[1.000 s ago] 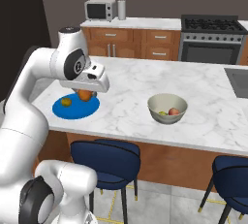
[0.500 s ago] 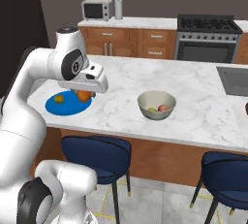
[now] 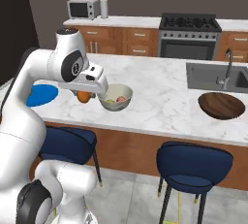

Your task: Take the fruits from the plate on the dining counter and place two fruits in each bowl.

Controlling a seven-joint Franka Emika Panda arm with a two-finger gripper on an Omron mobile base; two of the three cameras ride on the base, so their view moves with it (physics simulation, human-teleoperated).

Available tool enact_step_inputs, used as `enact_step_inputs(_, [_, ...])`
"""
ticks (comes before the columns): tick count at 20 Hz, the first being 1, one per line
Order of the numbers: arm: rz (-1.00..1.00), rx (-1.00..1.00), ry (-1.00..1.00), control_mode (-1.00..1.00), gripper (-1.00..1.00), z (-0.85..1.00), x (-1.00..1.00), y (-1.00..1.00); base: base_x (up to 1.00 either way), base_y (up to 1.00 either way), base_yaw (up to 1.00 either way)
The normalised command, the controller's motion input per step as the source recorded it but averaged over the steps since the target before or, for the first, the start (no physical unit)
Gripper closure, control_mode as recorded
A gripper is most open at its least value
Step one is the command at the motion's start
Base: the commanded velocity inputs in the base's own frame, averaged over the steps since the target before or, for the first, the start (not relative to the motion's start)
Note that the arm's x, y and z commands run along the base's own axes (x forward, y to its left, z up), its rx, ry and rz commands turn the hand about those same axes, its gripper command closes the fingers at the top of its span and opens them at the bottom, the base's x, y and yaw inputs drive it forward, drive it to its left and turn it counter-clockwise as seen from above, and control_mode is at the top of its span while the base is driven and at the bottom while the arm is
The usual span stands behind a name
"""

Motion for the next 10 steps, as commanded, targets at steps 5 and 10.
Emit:
enact_step_inputs(5, [0.00, 0.00, 0.00, 1.00, 1.00, 0.00, 0.00, 0.00, 0.00, -0.85, 0.00])
enact_step_inputs(10, [0.00, 0.00, 0.00, 1.00, 1.00, 0.00, 0.00, 0.00, 0.00, -0.80, 0.00])
